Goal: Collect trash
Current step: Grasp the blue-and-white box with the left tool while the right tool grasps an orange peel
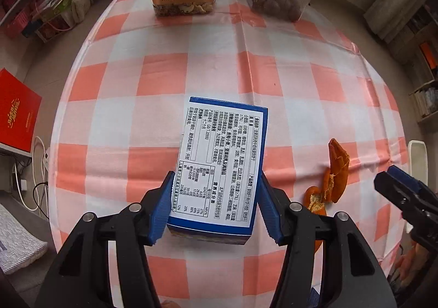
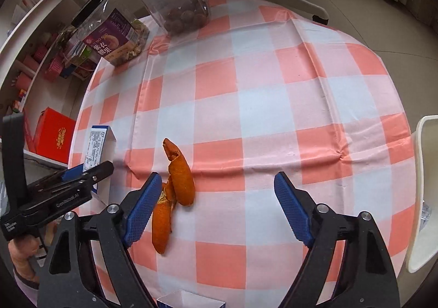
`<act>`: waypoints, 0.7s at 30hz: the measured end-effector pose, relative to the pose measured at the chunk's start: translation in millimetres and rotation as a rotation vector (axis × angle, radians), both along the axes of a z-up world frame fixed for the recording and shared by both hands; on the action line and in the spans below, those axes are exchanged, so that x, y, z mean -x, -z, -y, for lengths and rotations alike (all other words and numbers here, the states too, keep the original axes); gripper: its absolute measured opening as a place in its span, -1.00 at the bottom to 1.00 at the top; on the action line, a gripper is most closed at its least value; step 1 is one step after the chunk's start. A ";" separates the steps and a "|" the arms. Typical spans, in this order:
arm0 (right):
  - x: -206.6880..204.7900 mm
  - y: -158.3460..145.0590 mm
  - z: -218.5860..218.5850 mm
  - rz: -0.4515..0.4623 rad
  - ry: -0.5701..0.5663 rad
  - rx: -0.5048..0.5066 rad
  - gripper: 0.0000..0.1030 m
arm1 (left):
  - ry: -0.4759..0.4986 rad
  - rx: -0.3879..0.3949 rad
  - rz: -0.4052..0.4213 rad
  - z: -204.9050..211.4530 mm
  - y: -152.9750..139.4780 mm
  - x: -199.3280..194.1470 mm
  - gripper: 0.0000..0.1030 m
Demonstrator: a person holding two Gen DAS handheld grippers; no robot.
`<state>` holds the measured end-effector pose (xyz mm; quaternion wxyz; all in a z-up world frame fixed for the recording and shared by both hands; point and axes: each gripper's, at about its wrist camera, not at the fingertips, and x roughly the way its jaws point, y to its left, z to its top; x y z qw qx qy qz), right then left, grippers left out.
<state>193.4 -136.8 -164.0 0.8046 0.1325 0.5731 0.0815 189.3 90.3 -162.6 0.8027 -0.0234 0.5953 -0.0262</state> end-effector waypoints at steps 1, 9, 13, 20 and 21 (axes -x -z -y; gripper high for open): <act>-0.9 2.5 -3.6 -0.005 -0.007 -0.001 0.44 | -0.024 0.013 0.018 -5.8 -10.0 3.8 0.10; -8.1 20.7 -30.7 -0.007 -0.037 0.018 0.15 | -0.151 0.040 0.155 -29.5 -79.4 24.0 0.10; -9.1 29.4 -35.7 -0.006 -0.025 0.056 -0.42 | -0.141 0.029 0.217 -24.0 -98.7 29.6 0.10; -2.0 -8.2 -27.2 0.085 -0.016 0.016 -0.76 | -0.108 0.038 0.278 -8.5 -114.5 32.7 0.10; 0.0 -19.3 -22.8 0.113 -0.008 0.003 -0.76 | -0.104 0.043 0.292 -6.3 -117.9 33.9 0.10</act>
